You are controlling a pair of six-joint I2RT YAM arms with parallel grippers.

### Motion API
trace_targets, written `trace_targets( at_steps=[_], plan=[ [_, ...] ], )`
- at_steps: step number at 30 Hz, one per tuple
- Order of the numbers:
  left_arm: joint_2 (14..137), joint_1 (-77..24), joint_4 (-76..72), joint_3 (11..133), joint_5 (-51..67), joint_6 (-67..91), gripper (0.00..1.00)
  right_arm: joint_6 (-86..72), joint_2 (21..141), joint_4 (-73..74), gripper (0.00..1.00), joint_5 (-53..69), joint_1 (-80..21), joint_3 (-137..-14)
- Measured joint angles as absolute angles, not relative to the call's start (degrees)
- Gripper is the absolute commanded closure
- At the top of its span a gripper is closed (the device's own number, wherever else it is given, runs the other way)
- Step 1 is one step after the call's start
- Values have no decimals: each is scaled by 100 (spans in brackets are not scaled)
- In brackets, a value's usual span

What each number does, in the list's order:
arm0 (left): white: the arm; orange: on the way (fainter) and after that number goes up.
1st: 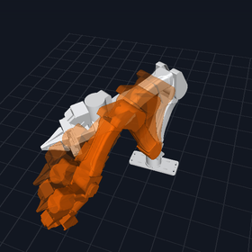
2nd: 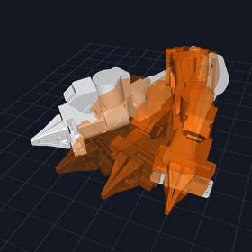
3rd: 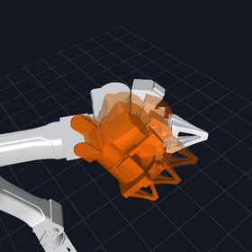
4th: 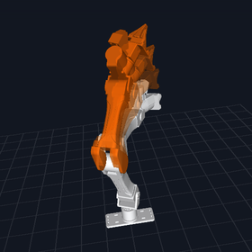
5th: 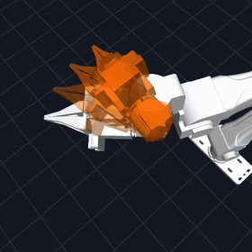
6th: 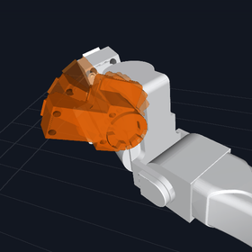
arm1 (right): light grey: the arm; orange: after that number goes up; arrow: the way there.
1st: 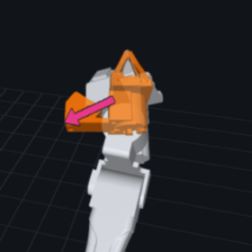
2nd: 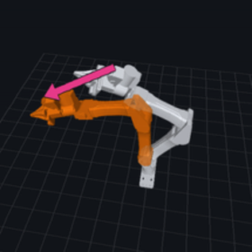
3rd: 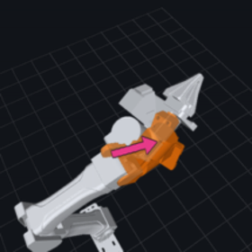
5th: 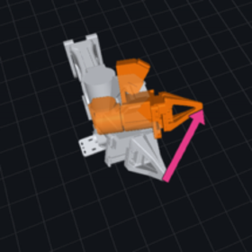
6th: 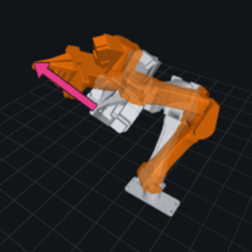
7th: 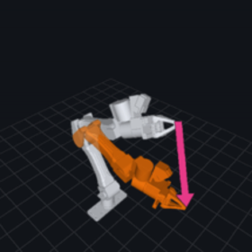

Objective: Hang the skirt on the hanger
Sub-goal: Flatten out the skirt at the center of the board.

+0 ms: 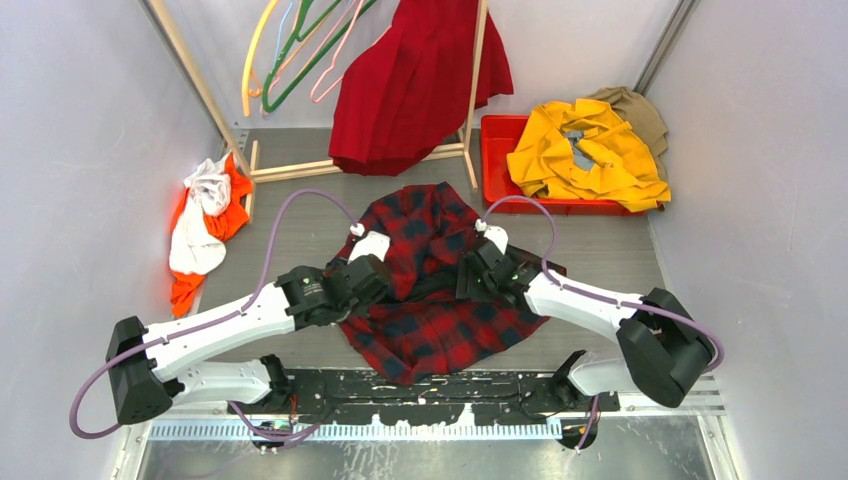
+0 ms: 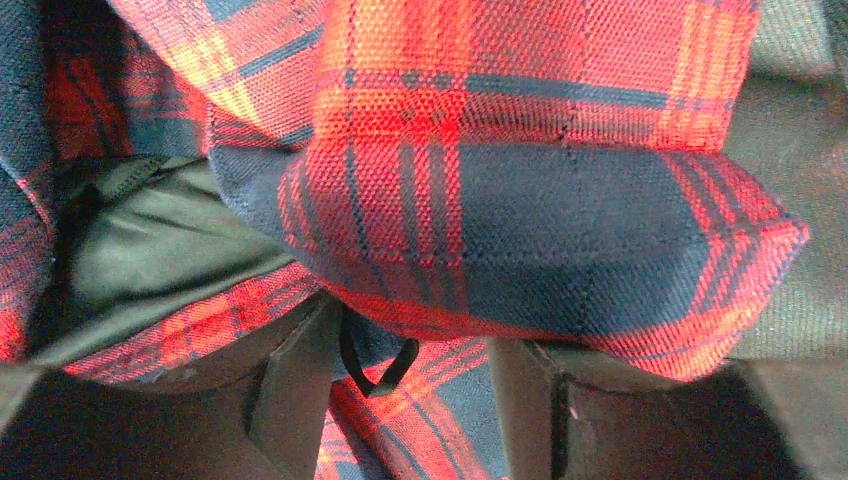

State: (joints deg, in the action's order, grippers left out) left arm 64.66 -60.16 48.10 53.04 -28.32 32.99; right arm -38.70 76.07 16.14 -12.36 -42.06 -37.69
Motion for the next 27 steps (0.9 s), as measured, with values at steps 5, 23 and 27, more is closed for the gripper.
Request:
trace_targets(
  at_steps=[5,23,27],
  plan=[
    [6464,-6001,4812,5304,-2825,3258,100,-4082,7507,1378,51,-1732,-4445,-3581],
    [6377,-5883,5065,5824,-2762,2998,100,-3953,6390,2163,87,-2320,-4466,-4338],
    [6442,-5787,5172,6663,-2716,2744,100,-3760,6145,2611,88,-2287,-4469,-5120]
  ],
)
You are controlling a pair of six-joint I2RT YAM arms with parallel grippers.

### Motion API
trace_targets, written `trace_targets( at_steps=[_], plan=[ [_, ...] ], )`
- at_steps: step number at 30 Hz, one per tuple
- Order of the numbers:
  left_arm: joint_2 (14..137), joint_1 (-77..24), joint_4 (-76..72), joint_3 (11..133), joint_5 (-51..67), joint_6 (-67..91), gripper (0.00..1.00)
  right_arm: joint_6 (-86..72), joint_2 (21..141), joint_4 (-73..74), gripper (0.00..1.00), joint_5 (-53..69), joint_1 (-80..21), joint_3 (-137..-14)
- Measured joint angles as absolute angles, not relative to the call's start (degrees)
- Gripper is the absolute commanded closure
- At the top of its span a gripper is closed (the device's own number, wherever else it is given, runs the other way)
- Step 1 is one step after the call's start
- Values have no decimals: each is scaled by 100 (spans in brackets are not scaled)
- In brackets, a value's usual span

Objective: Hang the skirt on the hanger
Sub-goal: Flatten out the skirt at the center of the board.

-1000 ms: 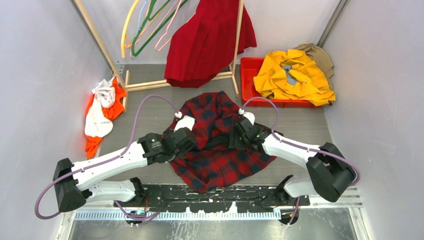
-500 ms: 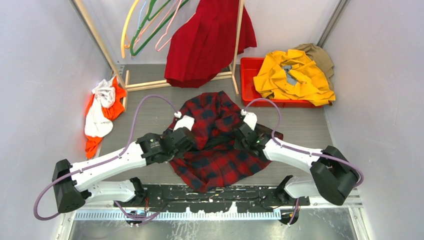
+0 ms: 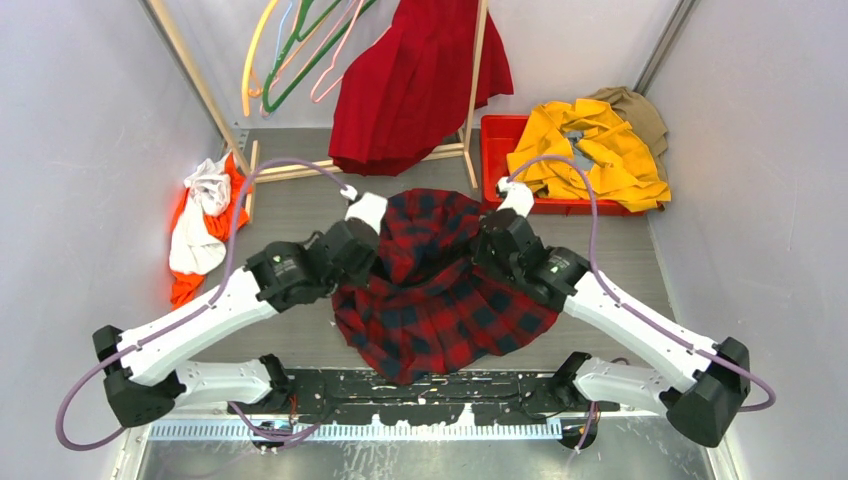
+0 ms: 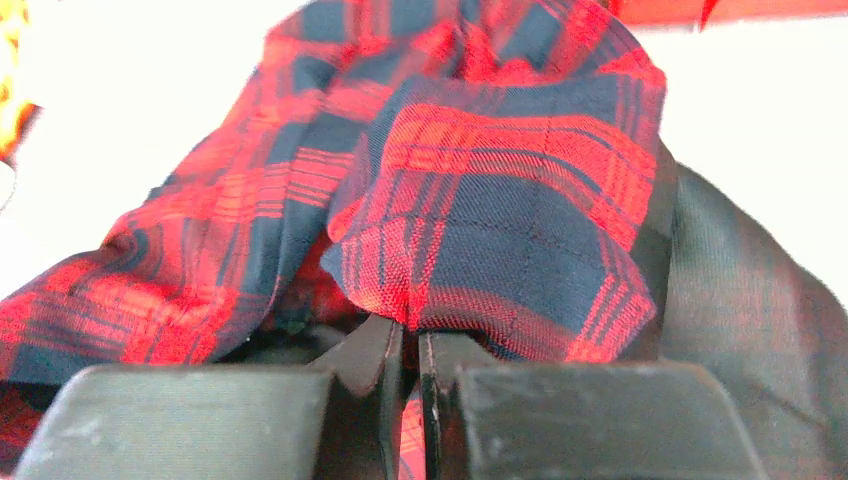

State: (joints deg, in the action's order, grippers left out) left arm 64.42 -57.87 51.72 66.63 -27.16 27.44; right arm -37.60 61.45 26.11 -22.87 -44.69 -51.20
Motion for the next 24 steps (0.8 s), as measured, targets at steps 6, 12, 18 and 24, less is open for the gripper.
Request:
trace_targets(
  at_steps=[6,12,18,24],
  plan=[
    [6724,-5371,5542,8617,-2613,2134,100,-3328,6182,3282,89,-2281,-4449,-6466],
    [7677,-4882,6189,11616,-2565,1415,100,-2849,6783,3614,90,-2018,-4139,-8182],
    [8197,-4751,6580,13423,-2510,1098,100,-2696,7094,3653,57,-1483,-3846,-9054],
    [6217,-4748,6139,9703,-1870,1645,100,-2788,6139,3601,16,-1098,-3850,-7467]
  ],
)
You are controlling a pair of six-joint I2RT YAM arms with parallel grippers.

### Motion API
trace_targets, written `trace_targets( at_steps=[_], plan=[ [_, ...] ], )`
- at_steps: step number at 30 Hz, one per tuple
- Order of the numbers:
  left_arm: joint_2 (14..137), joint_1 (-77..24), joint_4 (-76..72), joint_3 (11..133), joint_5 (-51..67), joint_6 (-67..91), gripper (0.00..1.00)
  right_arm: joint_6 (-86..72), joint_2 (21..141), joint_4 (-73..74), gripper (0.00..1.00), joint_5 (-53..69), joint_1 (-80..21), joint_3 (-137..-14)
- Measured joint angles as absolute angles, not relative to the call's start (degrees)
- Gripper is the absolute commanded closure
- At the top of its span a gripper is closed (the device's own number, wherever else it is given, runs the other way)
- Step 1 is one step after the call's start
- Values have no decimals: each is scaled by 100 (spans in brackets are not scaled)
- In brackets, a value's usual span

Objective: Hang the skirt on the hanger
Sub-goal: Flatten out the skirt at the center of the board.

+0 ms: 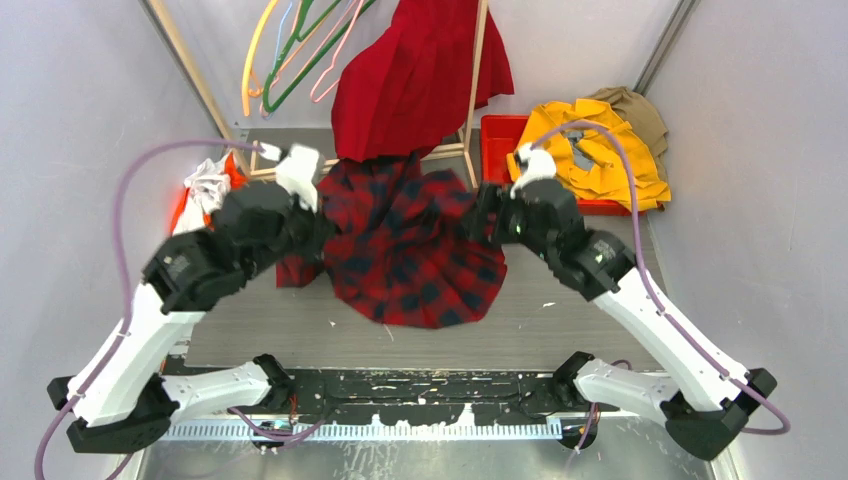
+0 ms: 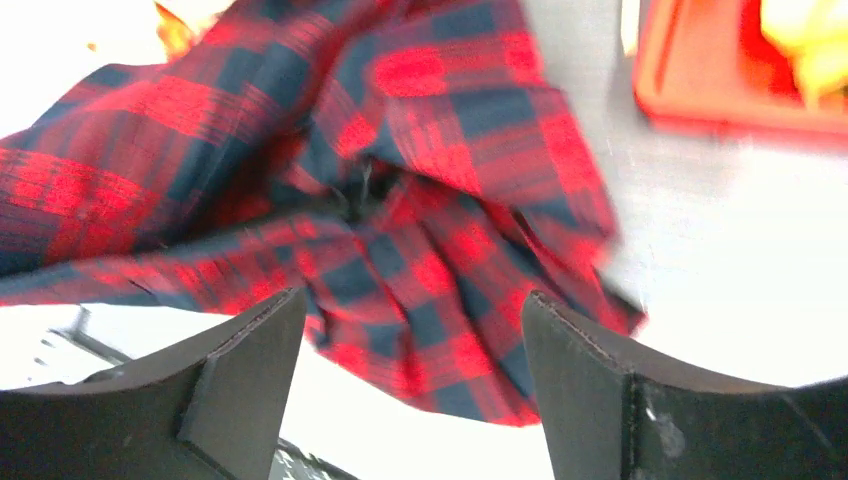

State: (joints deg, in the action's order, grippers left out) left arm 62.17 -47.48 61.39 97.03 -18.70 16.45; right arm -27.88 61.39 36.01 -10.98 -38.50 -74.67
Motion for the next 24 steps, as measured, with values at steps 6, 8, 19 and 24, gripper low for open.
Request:
trace_targets(
  at_steps=[6,8,19,24],
  plan=[
    [5439,-4751,5734,6864,-1236,2462,100,-3035,5323,3927,35,-1057,-3721,-5135],
    [5367,-4751,5669,6300,-1081,2676,100,-3089,5352,4018,39,-891,-3691,-4862],
    [4696,-4751,5590,5789,-932,3157,100,-3190,6781,2810,38,-73,-4265,-5063],
    [4700,-4751,5583,5706,-917,3181,100,-2687,8044,2401,36,-292,-4735,-5516]
  ],
)
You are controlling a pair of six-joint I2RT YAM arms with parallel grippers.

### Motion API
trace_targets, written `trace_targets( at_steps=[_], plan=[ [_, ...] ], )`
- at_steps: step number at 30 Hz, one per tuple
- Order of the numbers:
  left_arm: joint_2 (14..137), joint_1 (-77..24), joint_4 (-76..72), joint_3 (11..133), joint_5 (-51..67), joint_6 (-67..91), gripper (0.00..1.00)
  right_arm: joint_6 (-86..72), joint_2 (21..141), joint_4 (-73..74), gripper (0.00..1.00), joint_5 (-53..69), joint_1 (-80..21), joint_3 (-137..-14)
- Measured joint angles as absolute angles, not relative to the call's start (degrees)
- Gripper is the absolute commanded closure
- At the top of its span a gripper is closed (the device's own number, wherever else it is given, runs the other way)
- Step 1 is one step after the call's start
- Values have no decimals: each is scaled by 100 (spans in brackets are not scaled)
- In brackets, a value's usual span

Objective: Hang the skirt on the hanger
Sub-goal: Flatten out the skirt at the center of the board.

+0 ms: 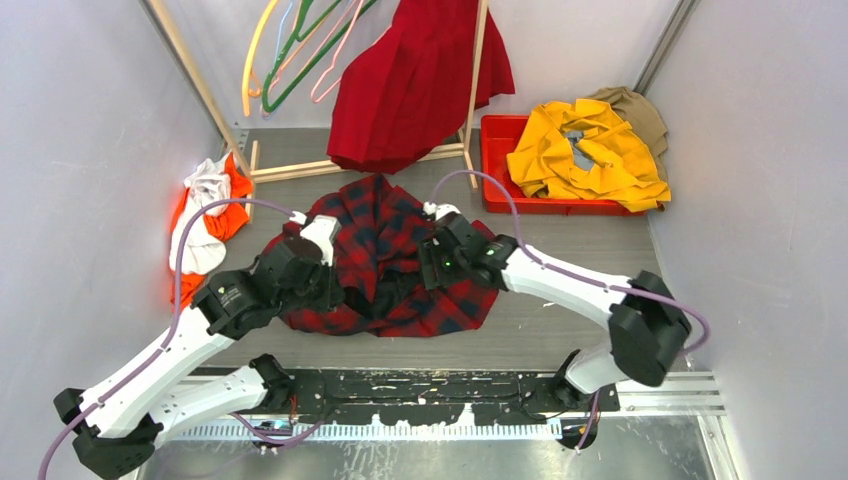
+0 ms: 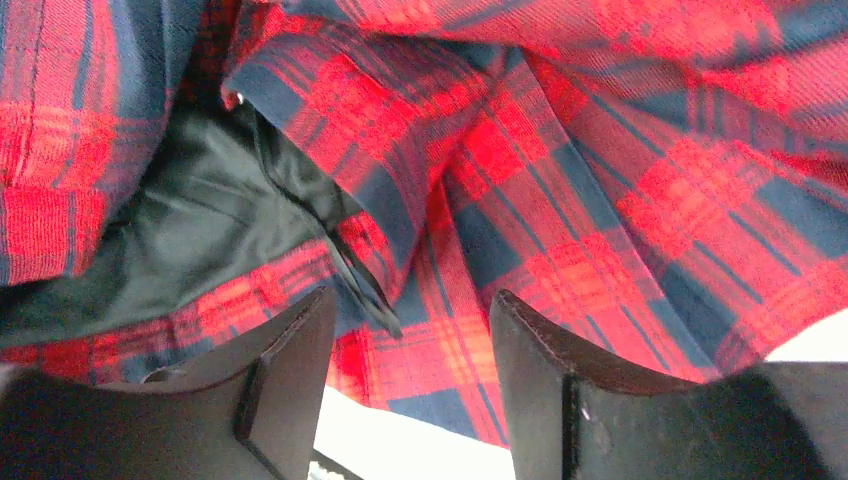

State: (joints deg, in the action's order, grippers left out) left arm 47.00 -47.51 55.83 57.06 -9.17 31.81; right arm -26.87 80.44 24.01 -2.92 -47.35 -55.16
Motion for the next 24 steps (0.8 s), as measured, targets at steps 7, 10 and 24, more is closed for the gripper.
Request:
trace_targets(
  at_steps=[7,10,24],
  plan=[
    [4670,-4751,5583,5603,-910,3251,100,-2032,8886,2237,33,-635,-4958,-6292],
    [4635,-4751,5586,5588,-913,3256,100,-1796,9183,2250,32,-906,-4974,-6709],
    [4574,-4751,5577,5529,-913,3253,100,-1253,9461,2338,33,-1149,-5354,-6792]
  ],
)
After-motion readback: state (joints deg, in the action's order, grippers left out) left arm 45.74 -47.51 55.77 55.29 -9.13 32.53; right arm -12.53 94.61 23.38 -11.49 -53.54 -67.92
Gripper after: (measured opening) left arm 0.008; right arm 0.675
